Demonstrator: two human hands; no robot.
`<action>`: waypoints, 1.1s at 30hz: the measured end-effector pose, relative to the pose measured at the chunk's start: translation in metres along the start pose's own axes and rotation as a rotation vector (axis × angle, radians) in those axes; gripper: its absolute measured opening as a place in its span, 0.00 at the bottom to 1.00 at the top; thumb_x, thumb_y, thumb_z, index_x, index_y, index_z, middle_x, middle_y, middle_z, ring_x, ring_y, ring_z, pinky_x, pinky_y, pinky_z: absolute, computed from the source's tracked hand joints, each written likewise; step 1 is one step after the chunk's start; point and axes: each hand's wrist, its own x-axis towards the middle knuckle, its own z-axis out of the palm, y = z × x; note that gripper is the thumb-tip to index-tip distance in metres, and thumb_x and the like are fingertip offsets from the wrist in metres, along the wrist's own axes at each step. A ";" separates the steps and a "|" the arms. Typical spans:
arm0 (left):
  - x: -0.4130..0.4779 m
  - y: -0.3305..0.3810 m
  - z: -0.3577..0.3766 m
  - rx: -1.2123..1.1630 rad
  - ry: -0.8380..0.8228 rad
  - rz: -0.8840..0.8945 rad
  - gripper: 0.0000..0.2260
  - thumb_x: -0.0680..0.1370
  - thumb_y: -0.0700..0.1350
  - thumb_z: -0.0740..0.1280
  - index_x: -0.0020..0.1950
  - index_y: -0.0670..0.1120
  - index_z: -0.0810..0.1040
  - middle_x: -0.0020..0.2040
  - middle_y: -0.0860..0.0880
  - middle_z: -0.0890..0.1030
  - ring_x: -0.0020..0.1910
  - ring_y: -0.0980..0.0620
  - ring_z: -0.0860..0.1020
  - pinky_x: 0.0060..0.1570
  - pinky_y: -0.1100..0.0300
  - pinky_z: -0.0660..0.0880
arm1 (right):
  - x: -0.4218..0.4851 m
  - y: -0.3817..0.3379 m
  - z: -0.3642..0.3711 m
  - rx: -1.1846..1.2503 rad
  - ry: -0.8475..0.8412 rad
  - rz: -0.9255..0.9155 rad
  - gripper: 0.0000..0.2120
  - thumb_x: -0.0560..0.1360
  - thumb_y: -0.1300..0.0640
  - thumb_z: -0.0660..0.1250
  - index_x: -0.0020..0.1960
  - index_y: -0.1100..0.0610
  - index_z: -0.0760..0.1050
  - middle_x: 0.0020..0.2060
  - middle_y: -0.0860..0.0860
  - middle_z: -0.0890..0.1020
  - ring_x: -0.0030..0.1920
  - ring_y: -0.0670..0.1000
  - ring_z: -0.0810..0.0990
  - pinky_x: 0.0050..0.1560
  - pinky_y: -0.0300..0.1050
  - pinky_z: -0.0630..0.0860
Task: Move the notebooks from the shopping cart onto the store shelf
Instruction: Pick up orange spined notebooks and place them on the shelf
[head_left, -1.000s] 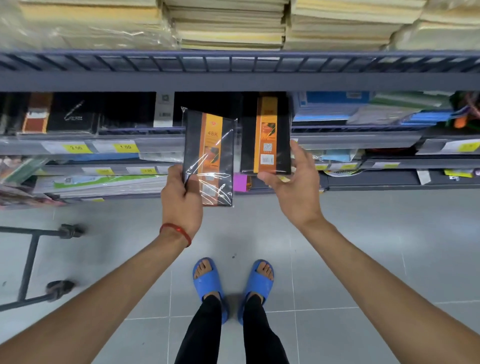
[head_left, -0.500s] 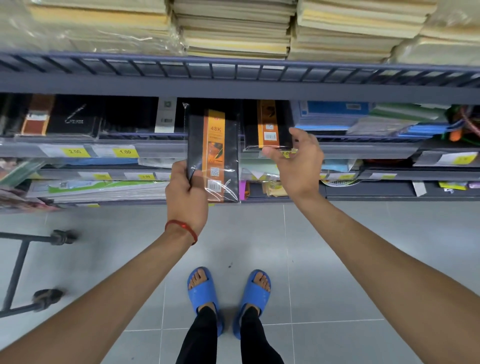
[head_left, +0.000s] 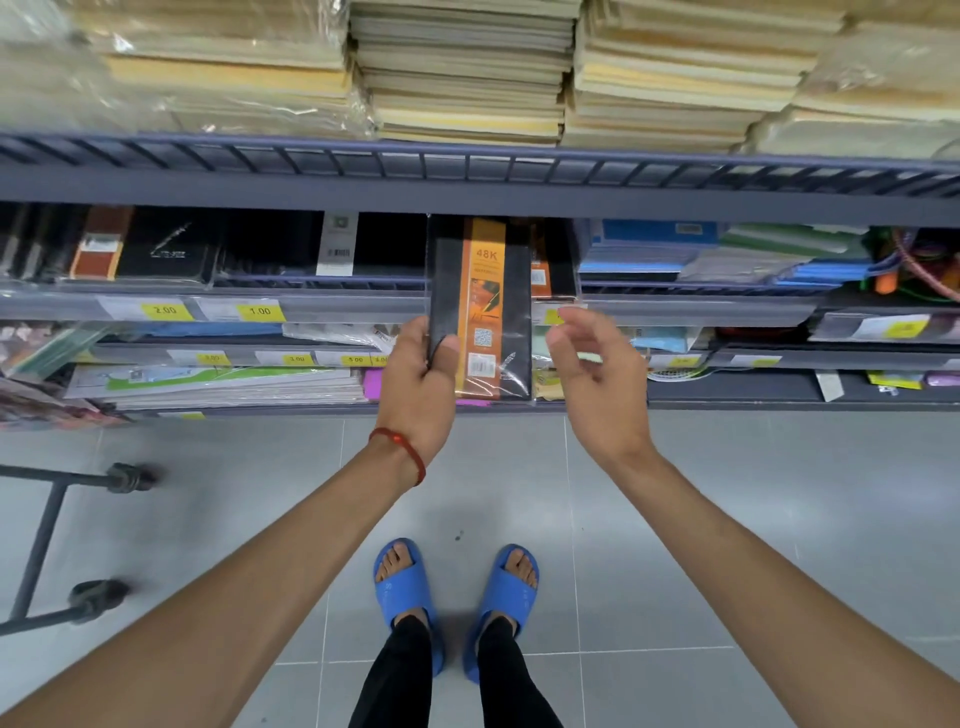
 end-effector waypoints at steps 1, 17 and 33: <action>0.000 0.002 0.003 -0.016 -0.010 -0.005 0.10 0.83 0.43 0.59 0.63 0.43 0.74 0.54 0.41 0.82 0.55 0.45 0.81 0.61 0.45 0.76 | -0.005 -0.005 -0.004 0.076 -0.073 0.039 0.13 0.80 0.53 0.67 0.64 0.54 0.78 0.52 0.44 0.82 0.52 0.42 0.80 0.48 0.35 0.77; 0.024 0.001 0.031 0.128 -0.269 -0.036 0.36 0.63 0.52 0.81 0.68 0.60 0.71 0.66 0.47 0.70 0.65 0.58 0.70 0.57 0.68 0.73 | 0.012 0.016 -0.021 -0.060 -0.204 -0.025 0.29 0.71 0.55 0.78 0.70 0.46 0.74 0.59 0.46 0.78 0.61 0.45 0.77 0.62 0.51 0.78; 0.040 -0.013 0.047 0.282 0.037 0.155 0.28 0.71 0.44 0.77 0.70 0.51 0.76 0.58 0.52 0.83 0.58 0.57 0.80 0.63 0.56 0.76 | 0.042 0.027 -0.013 -0.028 -0.186 -0.048 0.26 0.76 0.56 0.73 0.73 0.53 0.71 0.64 0.45 0.80 0.65 0.42 0.76 0.68 0.42 0.73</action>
